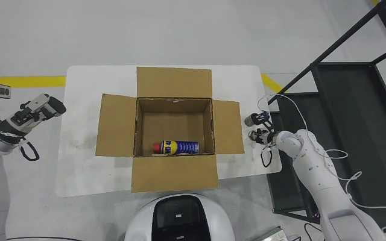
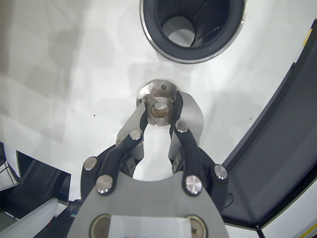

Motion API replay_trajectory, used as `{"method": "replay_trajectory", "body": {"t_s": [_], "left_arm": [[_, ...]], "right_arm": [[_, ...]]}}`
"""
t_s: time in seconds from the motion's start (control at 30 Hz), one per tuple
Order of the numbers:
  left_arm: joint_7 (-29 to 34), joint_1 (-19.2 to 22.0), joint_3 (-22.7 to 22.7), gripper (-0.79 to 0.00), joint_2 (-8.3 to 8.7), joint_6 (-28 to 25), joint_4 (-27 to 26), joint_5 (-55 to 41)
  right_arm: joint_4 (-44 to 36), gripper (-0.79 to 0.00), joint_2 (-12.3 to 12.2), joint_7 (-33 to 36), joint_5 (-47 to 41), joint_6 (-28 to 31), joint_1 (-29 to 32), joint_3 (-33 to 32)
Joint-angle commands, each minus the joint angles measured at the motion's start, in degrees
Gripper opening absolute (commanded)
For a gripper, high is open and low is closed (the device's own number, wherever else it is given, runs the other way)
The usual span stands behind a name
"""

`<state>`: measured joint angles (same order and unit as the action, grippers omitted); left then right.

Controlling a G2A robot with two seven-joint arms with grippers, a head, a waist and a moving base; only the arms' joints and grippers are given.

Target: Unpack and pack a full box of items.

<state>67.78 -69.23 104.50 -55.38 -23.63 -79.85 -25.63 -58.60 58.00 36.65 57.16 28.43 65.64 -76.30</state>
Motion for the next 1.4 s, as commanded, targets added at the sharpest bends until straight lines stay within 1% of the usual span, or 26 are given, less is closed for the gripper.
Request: {"method": "replay_trajectory", "body": {"t_s": [0.0, 0.33, 0.57, 0.6, 0.63, 0.67, 0.73, 0.83, 0.97, 1.07, 1.2, 1.3, 1.37], "left_arm": [[0.00, 0.00, 0.00, 0.000, 0.00, 0.00, 0.00, 0.00], [0.00, 0.00, 0.00, 0.000, 0.00, 0.00, 0.00, 0.00], [0.00, 0.00, 0.00, 0.000, 0.00, 0.00, 0.00, 0.00], [0.00, 0.00, 0.00, 0.000, 0.00, 0.00, 0.00, 0.00], [0.00, 0.00, 0.00, 0.000, 0.00, 0.00, 0.00, 0.00], [0.00, 0.00, 0.00, 0.000, 0.00, 0.00, 0.00, 0.00], [0.00, 0.00, 0.00, 0.000, 0.00, 0.00, 0.00, 0.00], [0.00, 0.00, 0.00, 0.000, 0.00, 0.00, 0.00, 0.00], [0.00, 0.00, 0.00, 0.000, 0.00, 0.00, 0.00, 0.00], [0.00, 0.00, 0.00, 0.000, 0.00, 0.00, 0.00, 0.00], [0.00, 0.00, 0.00, 0.000, 0.00, 0.00, 0.00, 0.00], [0.00, 0.00, 0.00, 0.000, 0.00, 0.00, 0.00, 0.00], [0.00, 0.00, 0.00, 0.000, 0.00, 0.00, 0.00, 0.00]], "right_arm": [[-0.13, -0.785, -0.08, -0.12, 0.06, 0.12, 0.17, -0.10], [-1.68, -0.785, -0.88, -0.81, -0.88, 0.99, 2.13, -2.44], [-2.29, -0.785, -0.72, -0.18, -0.76, -0.08, 2.39, -1.29], [-2.24, -0.539, -0.70, -0.02, -0.70, -0.07, 2.34, -1.10], [-2.23, -0.379, -0.70, 0.13, -0.53, -0.03, 2.24, -0.96], [-2.17, -0.416, -0.70, 0.14, -0.49, -0.05, 2.16, -0.89], [-1.99, -0.453, -0.72, 0.07, -0.32, -0.20, 2.03, -0.81], [-1.76, -0.471, -0.73, -0.07, -0.22, -0.41, 1.90, -0.71], [-1.57, -0.554, -0.75, -0.04, -0.08, -0.61, 1.69, -0.58], [-1.34, -0.579, -0.73, 0.01, -0.15, -0.67, 1.48, -0.37], [-1.05, -0.573, -0.62, 0.15, -0.19, -0.84, 1.06, 0.21], [-0.82, -0.493, -0.51, 0.32, 0.00, -0.98, 0.66, 0.78], [-0.63, -0.486, -0.45, 0.44, 0.19, -1.07, 0.37, 1.16]]}}
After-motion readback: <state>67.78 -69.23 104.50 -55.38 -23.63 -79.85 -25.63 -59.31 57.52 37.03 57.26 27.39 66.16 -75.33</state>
